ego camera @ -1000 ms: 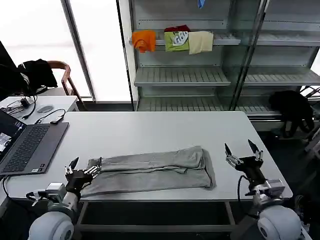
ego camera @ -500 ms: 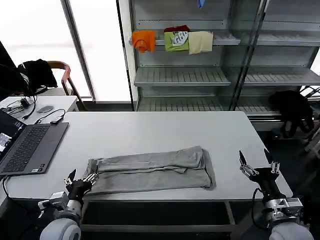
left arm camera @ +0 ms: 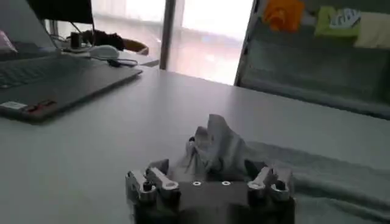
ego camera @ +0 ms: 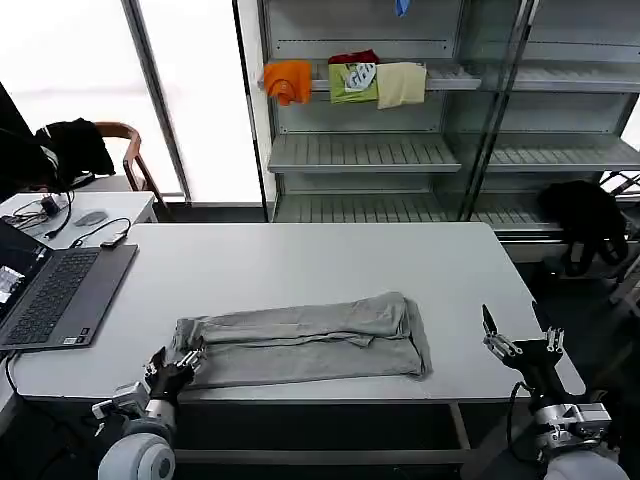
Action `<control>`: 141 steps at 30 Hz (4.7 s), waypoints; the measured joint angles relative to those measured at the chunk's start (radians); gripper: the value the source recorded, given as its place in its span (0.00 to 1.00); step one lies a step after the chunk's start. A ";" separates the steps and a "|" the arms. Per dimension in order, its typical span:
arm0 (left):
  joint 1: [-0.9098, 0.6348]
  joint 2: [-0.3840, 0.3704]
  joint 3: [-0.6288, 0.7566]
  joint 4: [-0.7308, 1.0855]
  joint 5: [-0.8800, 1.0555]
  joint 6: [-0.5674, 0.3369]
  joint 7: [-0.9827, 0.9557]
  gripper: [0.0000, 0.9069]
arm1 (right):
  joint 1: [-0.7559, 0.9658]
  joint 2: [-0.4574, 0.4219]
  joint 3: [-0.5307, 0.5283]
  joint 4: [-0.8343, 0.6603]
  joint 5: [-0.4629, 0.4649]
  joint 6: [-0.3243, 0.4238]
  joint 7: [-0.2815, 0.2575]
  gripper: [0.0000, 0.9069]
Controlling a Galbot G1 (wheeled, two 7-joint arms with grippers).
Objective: Fold and organize the clothes.
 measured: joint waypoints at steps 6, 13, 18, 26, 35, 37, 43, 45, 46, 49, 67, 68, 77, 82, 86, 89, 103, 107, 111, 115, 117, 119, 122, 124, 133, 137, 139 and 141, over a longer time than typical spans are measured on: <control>-0.005 -0.005 0.008 0.001 -0.008 0.003 0.001 0.01 | 0.003 0.004 0.000 -0.003 -0.001 0.004 -0.001 1.00; -0.018 -0.008 0.016 -0.001 -0.014 0.006 0.004 0.00 | 0.003 0.009 -0.004 -0.003 0.000 0.006 -0.003 1.00; -0.024 -0.002 0.017 -0.007 -0.016 0.006 0.003 0.00 | 0.010 0.008 -0.005 -0.004 0.000 0.007 -0.004 1.00; -0.045 0.028 0.002 -0.013 -0.042 0.009 0.005 0.00 | 0.025 0.010 -0.016 -0.003 -0.001 -0.002 -0.005 1.00; -0.082 0.131 -0.037 0.018 -0.098 0.009 0.023 0.00 | 0.036 0.008 -0.016 0.007 -0.001 -0.013 -0.005 1.00; -0.091 0.163 -0.050 0.033 -0.113 0.006 0.030 0.00 | 0.036 0.008 -0.016 0.008 -0.001 -0.014 -0.005 1.00; -0.123 0.277 -0.111 0.084 -0.167 0.004 0.055 0.00 | 0.042 0.012 -0.017 0.008 -0.002 -0.015 -0.004 1.00; -0.130 0.308 -0.134 0.092 -0.183 0.008 0.059 0.00 | 0.044 0.012 -0.017 0.009 -0.002 -0.017 -0.004 1.00; -0.132 0.321 -0.146 0.094 -0.190 0.010 0.061 0.00 | 0.045 0.012 -0.017 0.010 -0.002 -0.017 -0.004 1.00; -0.132 0.345 -0.165 0.092 -0.203 0.018 0.064 0.00 | 0.047 0.014 -0.017 0.009 -0.002 -0.018 -0.004 1.00; -0.208 0.281 0.075 -0.115 -0.125 0.063 0.004 0.00 | 0.052 0.019 -0.021 0.025 -0.015 -0.042 -0.004 1.00; -0.214 0.275 0.101 -0.119 -0.115 0.063 0.000 0.00 | 0.054 0.020 -0.022 0.027 -0.017 -0.044 -0.004 1.00; -0.274 0.224 0.313 -0.115 -0.042 0.060 -0.029 0.00 | 0.063 0.016 -0.030 0.035 -0.025 -0.059 -0.003 1.00; -0.315 0.194 0.410 -0.078 -0.004 0.060 -0.034 0.00 | 0.064 0.018 -0.029 0.036 -0.025 -0.060 -0.003 1.00; -0.339 0.171 0.472 -0.052 0.015 0.065 -0.036 0.01 | 0.067 0.022 -0.032 0.033 -0.025 -0.061 -0.002 1.00; -0.350 0.159 0.509 -0.038 0.031 0.069 -0.037 0.01 | 0.073 0.023 -0.035 0.031 -0.025 -0.062 -0.001 1.00; -0.403 0.117 0.616 0.018 0.077 0.093 -0.044 1.00 | 0.083 0.029 -0.046 0.027 -0.026 -0.069 -0.002 1.00; -0.405 0.120 0.635 0.021 0.101 0.094 -0.034 1.00 | 0.082 0.029 -0.046 0.026 -0.026 -0.069 -0.002 1.00; -0.404 0.131 0.655 0.011 0.136 0.091 -0.013 1.00 | 0.086 0.031 -0.050 0.024 -0.028 -0.070 -0.003 1.00; -0.420 0.138 0.684 -0.009 0.176 0.080 -0.010 1.00 | 0.092 0.036 -0.057 0.024 -0.033 -0.076 -0.003 1.00; -0.432 0.140 0.696 -0.019 0.188 0.070 -0.011 1.00 | 0.093 0.039 -0.060 0.026 -0.036 -0.079 -0.003 1.00; -0.440 0.145 0.700 -0.030 0.193 0.063 -0.010 1.00 | 0.093 0.040 -0.061 0.026 -0.038 -0.080 -0.003 1.00; -0.441 0.156 0.697 -0.054 0.191 0.061 -0.008 1.00 | 0.091 0.038 -0.060 0.026 -0.038 -0.081 -0.003 1.00; -0.437 0.169 0.682 -0.074 0.186 0.065 -0.003 1.00 | 0.090 0.035 -0.057 0.026 -0.036 -0.080 -0.002 1.00; -0.315 0.299 0.468 -0.105 0.126 0.069 0.054 1.00 | 0.090 0.030 -0.054 0.028 -0.031 -0.075 -0.003 1.00; -0.266 0.335 0.345 -0.060 0.083 0.072 0.072 1.00 | 0.097 0.034 -0.063 0.028 -0.036 -0.078 -0.003 1.00; -0.252 0.344 0.304 -0.029 0.062 0.076 0.078 1.00 | 0.099 0.034 -0.064 0.030 -0.038 -0.080 -0.003 1.00; -0.245 0.347 0.272 -0.002 0.048 0.078 0.082 1.00 | 0.098 0.032 -0.064 0.031 -0.038 -0.081 -0.003 1.00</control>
